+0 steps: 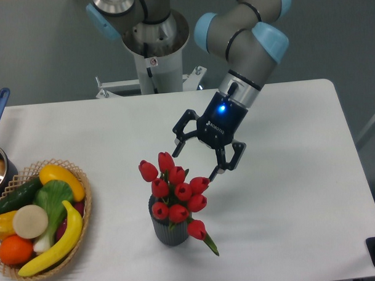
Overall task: Pick up the flowers from the vase
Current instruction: 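Lower the open gripper around the tulip stems above the vase rim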
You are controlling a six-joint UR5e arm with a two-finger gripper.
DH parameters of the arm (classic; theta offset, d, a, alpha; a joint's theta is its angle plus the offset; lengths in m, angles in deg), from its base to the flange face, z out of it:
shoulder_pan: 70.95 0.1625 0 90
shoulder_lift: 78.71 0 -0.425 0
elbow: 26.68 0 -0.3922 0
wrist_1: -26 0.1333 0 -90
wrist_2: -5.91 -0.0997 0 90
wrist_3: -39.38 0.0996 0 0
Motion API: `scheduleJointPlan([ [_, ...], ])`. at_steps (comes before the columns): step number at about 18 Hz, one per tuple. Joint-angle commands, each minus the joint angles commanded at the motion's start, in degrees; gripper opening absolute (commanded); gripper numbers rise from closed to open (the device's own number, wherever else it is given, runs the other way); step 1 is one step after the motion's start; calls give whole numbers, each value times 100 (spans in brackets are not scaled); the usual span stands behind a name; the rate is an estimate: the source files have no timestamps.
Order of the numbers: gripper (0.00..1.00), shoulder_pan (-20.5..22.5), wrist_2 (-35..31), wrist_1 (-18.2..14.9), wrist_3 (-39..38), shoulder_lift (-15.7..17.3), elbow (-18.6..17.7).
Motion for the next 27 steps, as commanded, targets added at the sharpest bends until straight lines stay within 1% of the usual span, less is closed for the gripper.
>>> scheduleJointPlan([
  [5,100,-97,0,0,9,-220,149],
  [9,100,-202,0,0,9,-299,211],
  [15,100,-404,0,0,9,-518,369],
  [19,100,-492,26,9,0,-528,387],
  [21,100,-519,35,9,9,-589,387],
  [25,100,-527,333,9,17,-642,396],
  [27,100,-527,369,9,17,-677,413],
])
